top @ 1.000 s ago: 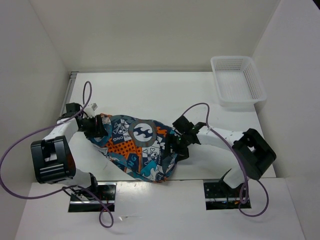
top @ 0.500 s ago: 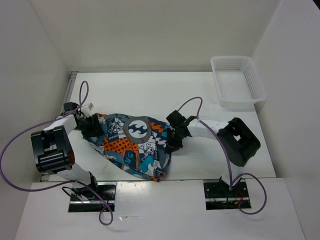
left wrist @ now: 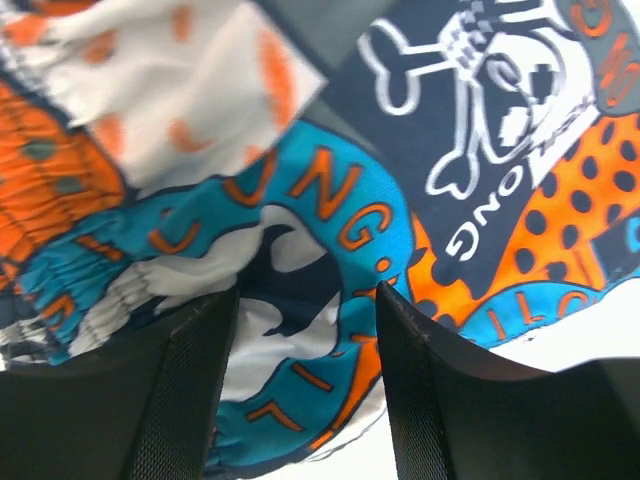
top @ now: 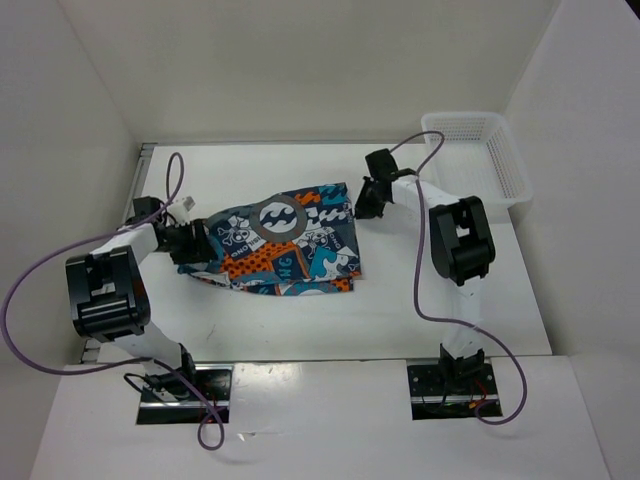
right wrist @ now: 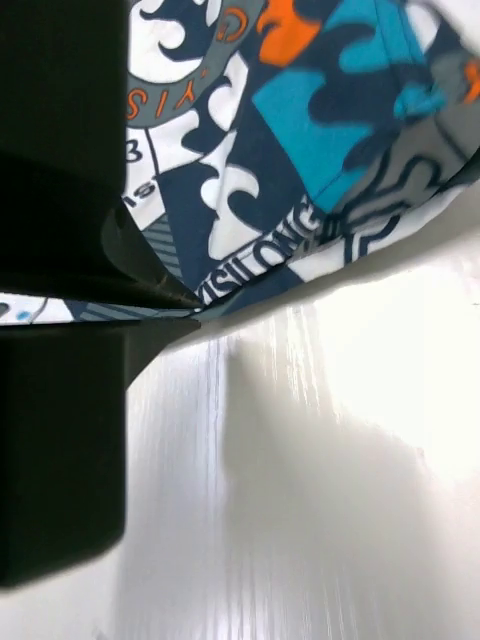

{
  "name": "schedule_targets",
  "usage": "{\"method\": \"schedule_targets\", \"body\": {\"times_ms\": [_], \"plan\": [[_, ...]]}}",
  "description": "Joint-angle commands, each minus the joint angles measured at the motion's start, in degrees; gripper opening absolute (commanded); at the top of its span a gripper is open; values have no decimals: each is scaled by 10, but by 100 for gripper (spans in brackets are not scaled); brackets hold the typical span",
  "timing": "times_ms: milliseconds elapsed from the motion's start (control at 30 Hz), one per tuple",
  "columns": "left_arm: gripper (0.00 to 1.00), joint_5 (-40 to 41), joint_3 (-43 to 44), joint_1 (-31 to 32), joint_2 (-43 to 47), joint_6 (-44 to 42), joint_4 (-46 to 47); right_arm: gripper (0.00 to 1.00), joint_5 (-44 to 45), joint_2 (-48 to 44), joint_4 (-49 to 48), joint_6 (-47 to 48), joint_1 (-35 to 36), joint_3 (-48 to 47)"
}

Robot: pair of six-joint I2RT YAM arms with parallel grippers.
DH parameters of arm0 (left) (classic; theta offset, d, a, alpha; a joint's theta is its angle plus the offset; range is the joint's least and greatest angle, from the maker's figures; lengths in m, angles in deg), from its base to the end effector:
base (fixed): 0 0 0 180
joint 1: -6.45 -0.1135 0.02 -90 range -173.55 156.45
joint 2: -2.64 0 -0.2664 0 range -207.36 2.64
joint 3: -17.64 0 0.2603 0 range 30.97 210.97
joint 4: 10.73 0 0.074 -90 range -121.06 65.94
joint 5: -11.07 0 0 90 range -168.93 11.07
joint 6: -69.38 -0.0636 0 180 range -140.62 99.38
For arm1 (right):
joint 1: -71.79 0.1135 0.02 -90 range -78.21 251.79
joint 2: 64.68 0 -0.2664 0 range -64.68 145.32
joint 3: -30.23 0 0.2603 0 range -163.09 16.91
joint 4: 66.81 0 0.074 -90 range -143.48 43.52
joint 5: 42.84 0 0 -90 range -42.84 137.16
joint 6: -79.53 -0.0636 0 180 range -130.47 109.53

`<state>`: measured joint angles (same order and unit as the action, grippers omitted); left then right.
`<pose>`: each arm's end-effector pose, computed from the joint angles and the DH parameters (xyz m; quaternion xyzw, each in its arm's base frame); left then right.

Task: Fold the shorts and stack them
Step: Fold the shorts

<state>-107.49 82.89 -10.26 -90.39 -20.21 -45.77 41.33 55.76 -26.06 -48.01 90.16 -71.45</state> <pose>0.3188 0.0640 0.1427 -0.0829 0.9401 -0.2051 0.2594 0.4450 0.1546 0.1412 0.1473 0.9523 0.1664 0.2090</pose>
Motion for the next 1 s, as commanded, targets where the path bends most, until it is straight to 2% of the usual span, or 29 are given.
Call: {"method": "schedule_targets", "body": {"times_ms": [0,133,167,200,267,300,333,367,433,467,500,533,567,633,767,967], "plan": [[65,-31,46,16,-7,-4,14,14,40,-34,47,26,1,-26],[68,-5,126,16,34,-4,-37,29,40,-150,15,-4,-22,56],[68,6,135,16,56,-4,-59,36,24,-176,8,-10,-28,101],[68,17,140,16,68,-4,-68,40,16,-224,8,-15,-28,120],[66,42,133,1,106,-4,-86,52,-19,-264,8,-15,-28,176],[64,47,124,-7,118,-4,-86,54,-34,-300,8,-21,-28,196],[61,60,115,-19,141,-4,-94,54,-49,-316,8,-29,-28,238],[51,61,101,-25,151,-4,-94,54,-83,-331,-1,-29,-22,258],[48,68,52,-38,171,-4,-94,54,-96,-361,-1,-34,-2,295],[49,56,37,-38,171,-4,-89,54,-109,-367,5,-34,7,305],[74,47,23,-38,171,-4,-89,54,-109,-367,12,-39,13,312],[85,40,1,-38,163,-4,-83,54,-116,-376,12,-39,27,328],[90,32,-8,-38,156,-4,-83,56,-121,-382,12,-39,32,336],[94,23,-15,-38,132,-4,-78,58,-144,-367,-3,-39,33,347],[94,16,-22,-38,118,-4,-64,58,-151,-343,-25,-46,33,353],[85,35,-10,-38,100,-4,-58,54,-156,-289,-49,-51,33,347]]}}
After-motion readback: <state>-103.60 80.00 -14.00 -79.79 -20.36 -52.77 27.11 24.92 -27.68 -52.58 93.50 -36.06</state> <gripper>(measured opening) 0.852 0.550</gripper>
